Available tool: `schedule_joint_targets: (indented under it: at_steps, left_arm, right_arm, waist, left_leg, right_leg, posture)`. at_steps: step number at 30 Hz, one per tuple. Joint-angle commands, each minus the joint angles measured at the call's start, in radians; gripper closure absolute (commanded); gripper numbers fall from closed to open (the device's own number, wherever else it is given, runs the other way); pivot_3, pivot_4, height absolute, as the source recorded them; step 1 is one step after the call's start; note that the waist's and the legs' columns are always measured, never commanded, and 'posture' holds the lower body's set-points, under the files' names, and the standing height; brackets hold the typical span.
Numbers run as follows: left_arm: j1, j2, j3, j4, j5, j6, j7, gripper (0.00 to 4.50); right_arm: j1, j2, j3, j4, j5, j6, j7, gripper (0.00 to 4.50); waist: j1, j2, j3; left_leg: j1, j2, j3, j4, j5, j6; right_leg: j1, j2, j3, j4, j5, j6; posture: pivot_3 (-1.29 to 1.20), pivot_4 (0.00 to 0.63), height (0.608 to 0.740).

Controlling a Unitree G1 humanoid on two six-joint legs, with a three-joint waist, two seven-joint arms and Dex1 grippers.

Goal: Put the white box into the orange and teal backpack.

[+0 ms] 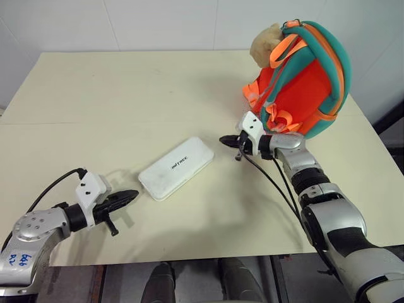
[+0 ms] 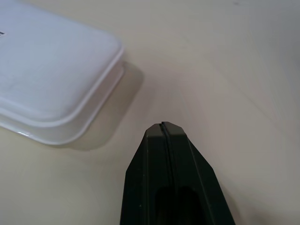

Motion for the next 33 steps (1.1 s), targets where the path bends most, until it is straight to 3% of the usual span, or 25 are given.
schedule_joint_targets:
  at_steps: [1,10,26,33]
  left_arm:
    - [-0.035,0.004,-0.016,0.027,0.003,-0.006,-0.016,4.47]
    - [-0.124,0.012,-0.083,0.153,0.039,-0.053,-0.08,4.47]
    - [-0.232,-0.033,-0.183,0.234,0.068,-0.091,-0.157,4.47]
    - [-0.306,-0.056,-0.24,0.288,0.095,-0.112,-0.211,4.47]
  right_arm:
    - [0.004,0.018,-0.009,-0.022,0.007,-0.019,0.047,4.5]
    - [0.131,0.006,-0.017,-0.228,0.056,0.098,0.171,4.5]
    - [0.501,-0.154,-0.034,-1.042,0.233,0.607,0.195,4.5]
    - [0.643,-0.237,-0.061,-1.275,0.303,0.765,0.164,4.5]
  waist:
    - [-0.001,0.0,0.0]
    - [0.003,0.0,0.0]
    - [0.013,0.0,0.0]
    - [0.031,0.0,0.0]
  left_leg:
    - [0.0,0.0,0.0,0.0,0.0,0.0]
    - [0.001,0.0,-0.001,0.001,0.0,0.0]
    - [0.0,0.0,-0.001,0.004,0.0,0.0]
    - [0.0,-0.001,-0.001,0.005,0.0,0.0]
  right_leg:
    - [0.0,0.0,0.0,0.0,0.0,0.0]
    - [0.0,0.0,0.0,0.002,0.0,0.0]
    - [0.0,0.0,0.0,0.005,0.0,0.0]
    - [0.001,0.0,0.0,0.004,0.0,0.0]
  posture:
    - [0.0,0.15,0.74]
    - [0.0,0.15,0.74]
    - [0.0,0.15,0.74]
    - [0.0,0.15,0.74]
